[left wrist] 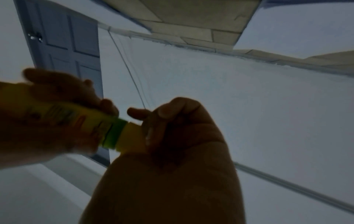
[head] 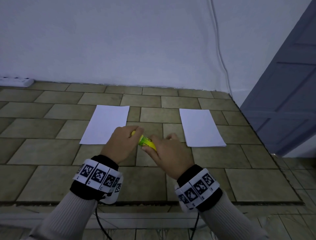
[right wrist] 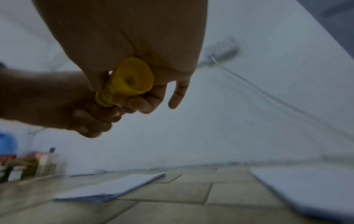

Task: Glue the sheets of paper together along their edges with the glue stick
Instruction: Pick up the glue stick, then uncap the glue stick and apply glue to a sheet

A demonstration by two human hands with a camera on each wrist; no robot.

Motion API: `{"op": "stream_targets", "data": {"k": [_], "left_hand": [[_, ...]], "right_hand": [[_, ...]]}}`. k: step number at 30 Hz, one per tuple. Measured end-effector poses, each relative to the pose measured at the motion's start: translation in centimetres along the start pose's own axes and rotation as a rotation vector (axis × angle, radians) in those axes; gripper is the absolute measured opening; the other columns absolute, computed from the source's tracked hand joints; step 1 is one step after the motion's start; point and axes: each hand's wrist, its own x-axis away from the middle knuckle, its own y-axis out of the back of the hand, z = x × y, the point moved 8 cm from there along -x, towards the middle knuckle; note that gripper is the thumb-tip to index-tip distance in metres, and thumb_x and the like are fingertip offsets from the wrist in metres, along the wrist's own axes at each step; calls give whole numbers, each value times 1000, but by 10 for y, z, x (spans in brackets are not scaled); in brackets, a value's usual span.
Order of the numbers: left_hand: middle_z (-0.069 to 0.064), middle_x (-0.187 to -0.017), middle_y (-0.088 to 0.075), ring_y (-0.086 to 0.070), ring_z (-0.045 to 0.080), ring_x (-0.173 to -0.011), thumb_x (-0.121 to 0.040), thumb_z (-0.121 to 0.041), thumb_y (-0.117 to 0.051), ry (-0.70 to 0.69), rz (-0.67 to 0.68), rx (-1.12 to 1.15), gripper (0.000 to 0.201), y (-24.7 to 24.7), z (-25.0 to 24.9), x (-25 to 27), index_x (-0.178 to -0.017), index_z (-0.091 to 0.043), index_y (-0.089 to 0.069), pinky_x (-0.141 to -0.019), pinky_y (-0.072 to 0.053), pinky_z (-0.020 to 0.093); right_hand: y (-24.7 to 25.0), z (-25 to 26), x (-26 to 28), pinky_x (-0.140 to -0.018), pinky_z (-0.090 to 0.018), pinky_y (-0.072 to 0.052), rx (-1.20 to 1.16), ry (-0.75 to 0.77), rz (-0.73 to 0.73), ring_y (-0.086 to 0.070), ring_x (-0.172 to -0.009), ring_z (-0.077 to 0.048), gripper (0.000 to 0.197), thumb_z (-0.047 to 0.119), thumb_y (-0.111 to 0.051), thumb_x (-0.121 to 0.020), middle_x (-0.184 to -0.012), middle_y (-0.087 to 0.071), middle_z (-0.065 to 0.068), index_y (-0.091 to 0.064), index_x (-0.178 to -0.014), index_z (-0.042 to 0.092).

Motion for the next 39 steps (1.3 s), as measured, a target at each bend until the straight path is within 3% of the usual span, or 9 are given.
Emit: {"op": "stream_targets", "data": {"k": [2, 5, 8, 10, 13, 18, 25, 32, 39], "left_hand": [[-1, -51, -38, -37, 10, -51, -101, -27, -45, 58, 13, -51, 47, -1, 3, -1, -55, -18, -41, -50, -28, 22], [-2, -53, -37, -36, 9, -52, -103, -23, -43, 50, 57, -14, 45, -7, 3, 1, -58, -17, -41, -50, -28, 22], [-5, -63, -48, -43, 8, -59, -95, -40, -38, -52, -53, 105, 39, 18, 9, 1, -70, -13, -51, -59, -36, 22], [-6, -69, -53, -45, 4, -62, -92, -41, -32, -99, -164, 112, 42, 53, 18, -3, -73, -9, -52, -61, -37, 22], [-6, -71, -57, -52, 2, -64, -90, -49, -29, -95, -98, -75, 49, 65, 19, -4, -78, -8, -54, -62, -37, 24], [2, -79, -59, -53, 18, -71, -94, -51, -40, 140, 95, -443, 38, 43, 44, 15, -85, -19, -56, -63, -41, 35], [10, -106, -52, -51, 25, -89, -91, -30, -56, 536, 276, -672, 18, 43, 115, 52, -97, -13, -53, -84, -47, 37], [9, -124, -46, -53, 26, -105, -92, -34, -59, 659, 372, -746, 26, 52, 138, 76, -115, -21, -55, -91, -46, 35], [9, -132, -44, -48, 27, -117, -87, -45, -65, 679, 361, -806, 46, 55, 129, 77, -123, -19, -52, -98, -45, 40]], "right_hand": [[0, 0, 1, -74, -35, -43, 176, 20, -78, -52, -50, -19, 48, 52, -28, -96, -60, -63, 3, -59, -88, 17], [-4, 1, -2, -78, -35, -38, 89, 75, -73, -52, -54, -22, 53, 54, -23, -96, -61, -62, 0, -58, -93, 14], [-14, -16, 5, -71, -27, -26, -305, 15, 90, -53, -65, -21, 53, 56, -25, -96, -60, -50, 8, -58, -94, 15], [-17, -34, 14, -61, -27, -33, -568, -52, 74, -52, -57, -14, 50, 56, -29, -95, -57, -50, 10, -59, -86, 17], [-31, -51, 22, -59, -29, -39, -701, -140, 87, -49, -55, -6, 46, 52, -35, -96, -60, -52, 10, -58, -90, 13], [-31, -55, 23, -60, -41, -44, -763, -183, 36, -51, -61, -14, 45, 57, -38, -92, -67, -53, -1, -50, -95, 14], [-24, -60, 34, -59, -31, -38, -794, -193, -11, -46, -62, -13, 34, 47, -41, -94, -76, -55, -18, -51, -97, 14], [-37, -60, 37, -60, -35, -38, -821, -202, 18, -44, -61, -13, 41, 59, -39, -89, -67, -48, -1, -50, -91, 19], [-37, -58, 39, -61, -37, -39, -849, -214, 23, -46, -63, -16, 39, 56, -42, -91, -69, -49, -1, -51, -95, 18]]}}
